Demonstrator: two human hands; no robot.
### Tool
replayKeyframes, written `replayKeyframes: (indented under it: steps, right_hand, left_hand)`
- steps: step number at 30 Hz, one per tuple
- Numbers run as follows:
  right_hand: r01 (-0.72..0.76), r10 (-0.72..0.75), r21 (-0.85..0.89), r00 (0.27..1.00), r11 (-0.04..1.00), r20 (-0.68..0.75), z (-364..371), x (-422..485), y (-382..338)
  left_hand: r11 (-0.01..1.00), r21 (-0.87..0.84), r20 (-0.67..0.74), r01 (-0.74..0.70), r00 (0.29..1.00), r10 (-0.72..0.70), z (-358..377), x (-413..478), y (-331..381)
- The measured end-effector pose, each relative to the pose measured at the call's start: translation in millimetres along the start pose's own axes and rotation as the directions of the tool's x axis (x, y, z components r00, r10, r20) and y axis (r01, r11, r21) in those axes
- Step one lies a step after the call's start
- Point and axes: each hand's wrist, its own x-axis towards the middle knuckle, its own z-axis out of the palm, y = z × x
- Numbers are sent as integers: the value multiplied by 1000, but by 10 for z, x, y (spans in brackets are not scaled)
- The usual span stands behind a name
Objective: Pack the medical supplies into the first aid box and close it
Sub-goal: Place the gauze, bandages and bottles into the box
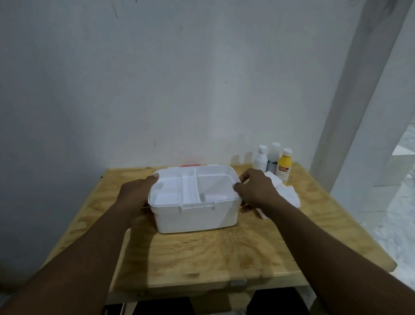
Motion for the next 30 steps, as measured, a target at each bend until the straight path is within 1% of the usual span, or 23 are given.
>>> replayKeyframes:
  steps: [4,6,7,8,9,10,11,12,13,14,16,18,19,20,21,22,23,25,26,27,29,30]
  right_hand:
    - [13,-12,29,1000,999,-22,91,-24,-24]
    - [22,-21,20,998,1000,-60,67,4,22]
    - [23,-26,-33,992,999,-121,45,46,89]
    - [4,-32,-135,978,991,-208,30,144,194]
    - [-50,-27,-249,955,967,-295,18,268,331]
    - [-110,-18,-362,943,926,-333,3,377,460]
    - [-156,-6,-467,945,870,-327,13,581,672]
    - [-163,-17,-521,947,838,-322,36,648,756]
    - [-182,6,-600,959,779,-283,15,495,688]
    - [-162,-13,-647,967,745,-256,-11,216,503]
    - [-109,12,-704,990,701,-142,27,186,511]
    - [-114,35,-670,991,734,-130,68,240,534]
    - [-121,9,-640,985,759,-174,60,252,517]
    - [-80,-52,-619,980,781,-192,6,251,435]
    - [-5,-119,-605,979,797,-165,-39,264,343]
    - [79,-183,-554,974,829,-135,-86,222,191]
    - [135,-228,-481,963,866,-141,-134,179,13]
    - [282,-351,-295,911,913,-214,-145,95,-339]
    - [358,-402,-211,887,909,-225,-99,44,-486]
    - [411,-433,-144,876,900,-213,-5,16,-582]
    - [423,-427,-65,896,904,-122,268,-37,-672]
    - [421,-424,-56,903,905,-70,394,-83,-706]
  left_hand:
    - [1000,10,-34,4,999,-4,-87,26,-8]
    - [1000,3,-24,8,1000,-8,-84,11,-18]
    - [1000,-5,-21,9,1000,-10,-77,1,-25]
    - [1000,-14,-19,11,1000,-11,-69,-10,-32]
    - [1000,-22,-23,12,1000,-13,-64,-13,-38]
    - [1000,-27,-30,13,999,-14,-62,-13,-44]
    - [999,-28,-37,17,999,-18,-62,-12,-48]
    - [999,-26,-41,20,999,-21,-63,-8,-53]
    - [1000,-24,-44,20,999,-21,-63,-4,-56]
    - [1000,-23,-44,20,999,-21,-65,-3,-59]
    - [999,-30,-40,22,999,-23,-61,-6,-61]
    - [999,-31,-41,21,999,-23,-52,-24,-51]
    - [999,-34,-43,21,999,-22,-50,-27,-49]
    - [999,-40,-45,21,999,-23,-48,-33,-44]
    - [999,-47,-44,25,999,-27,-45,-41,-41]
    - [998,-54,-42,26,999,-28,-43,-46,-41]
    - [998,-58,-40,24,999,-26,-39,-49,-42]
    - [998,-56,-42,21,999,-23,-34,-50,-47]
    - [998,-53,-43,22,999,-24,-32,-50,-45]
    - [998,-51,-43,25,999,-28,-34,-52,-48]
    - [998,-54,-43,35,998,-37,-38,-49,-53]
    - [998,-60,-40,36,998,-39,-39,-51,-50]
